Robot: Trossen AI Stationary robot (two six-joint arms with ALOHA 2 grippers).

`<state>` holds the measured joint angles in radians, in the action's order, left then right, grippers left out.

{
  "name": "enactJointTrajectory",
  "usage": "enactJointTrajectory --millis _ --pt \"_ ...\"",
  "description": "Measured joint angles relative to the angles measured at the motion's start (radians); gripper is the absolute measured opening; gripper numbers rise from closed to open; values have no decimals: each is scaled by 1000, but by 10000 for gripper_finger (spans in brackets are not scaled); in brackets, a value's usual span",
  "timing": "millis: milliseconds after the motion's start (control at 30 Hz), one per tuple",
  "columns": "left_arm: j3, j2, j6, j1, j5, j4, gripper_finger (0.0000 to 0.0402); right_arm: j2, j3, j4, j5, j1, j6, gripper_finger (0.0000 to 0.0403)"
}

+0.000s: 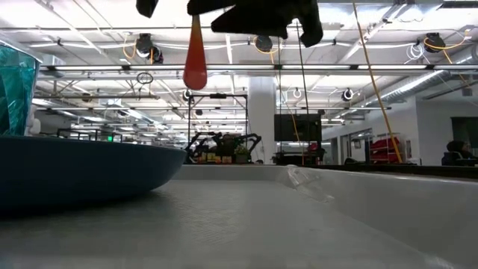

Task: Pick and place plate/cup/fork/spoon on tray
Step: Put the orange fork on the gray tray to the right of the dark blue plate

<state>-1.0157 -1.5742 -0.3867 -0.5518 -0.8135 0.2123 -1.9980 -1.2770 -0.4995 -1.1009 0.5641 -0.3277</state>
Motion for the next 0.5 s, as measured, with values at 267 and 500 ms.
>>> enactJointTrajectory --millis 267,500 --pt "0 0 19 16 56 -39 0 0 8 2 123 -38 22 164" --pt "0 0 25 33 121 -40 0 0 8 2 163 -48 28 119"
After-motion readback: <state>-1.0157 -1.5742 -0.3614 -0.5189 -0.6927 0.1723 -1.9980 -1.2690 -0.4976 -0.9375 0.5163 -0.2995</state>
